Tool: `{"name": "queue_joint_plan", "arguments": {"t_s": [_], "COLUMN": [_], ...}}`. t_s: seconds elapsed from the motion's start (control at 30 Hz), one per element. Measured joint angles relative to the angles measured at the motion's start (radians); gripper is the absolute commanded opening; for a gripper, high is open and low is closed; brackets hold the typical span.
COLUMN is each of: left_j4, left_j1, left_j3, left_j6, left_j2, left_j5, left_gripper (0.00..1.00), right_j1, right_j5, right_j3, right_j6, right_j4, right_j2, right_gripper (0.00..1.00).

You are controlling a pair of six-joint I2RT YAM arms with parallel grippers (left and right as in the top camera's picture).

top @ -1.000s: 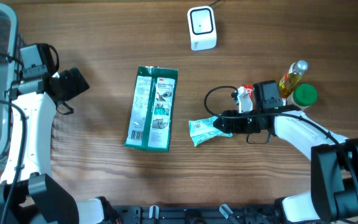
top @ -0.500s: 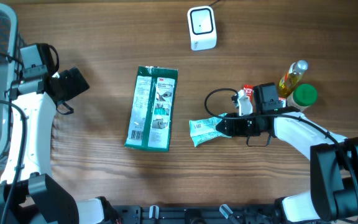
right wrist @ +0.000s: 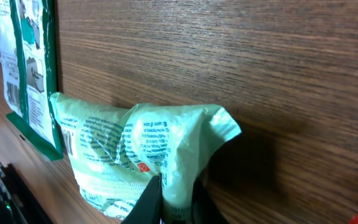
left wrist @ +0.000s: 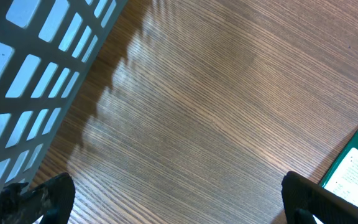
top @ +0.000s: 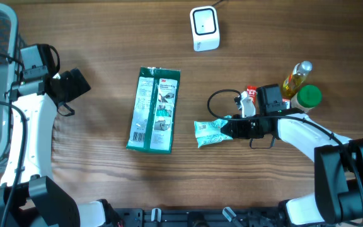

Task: Scan the item barcode
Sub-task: 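Lift the wipes pack and hold it up to the scanner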

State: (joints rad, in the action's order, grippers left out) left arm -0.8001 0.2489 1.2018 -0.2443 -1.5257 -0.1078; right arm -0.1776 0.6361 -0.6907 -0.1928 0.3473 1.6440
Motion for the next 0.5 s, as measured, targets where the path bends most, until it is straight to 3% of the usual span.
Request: {"name": "queue_joint_plan", "arguments": {"t_s": [0.5], "left_j4": [0.0], "left_j1": [0.0], "left_j3": [0.0], "left_j6": [0.0], "left_j2": [0.0], "left_j5": [0.0], "left_gripper": [1.0], "right_j1": [0.0], "right_j5": [0.038], "right_j3": [0.0], "right_j6": [-0.018], "right_j4": [0.024], "right_j2": [-0.005], "right_gripper": [0.04]}}
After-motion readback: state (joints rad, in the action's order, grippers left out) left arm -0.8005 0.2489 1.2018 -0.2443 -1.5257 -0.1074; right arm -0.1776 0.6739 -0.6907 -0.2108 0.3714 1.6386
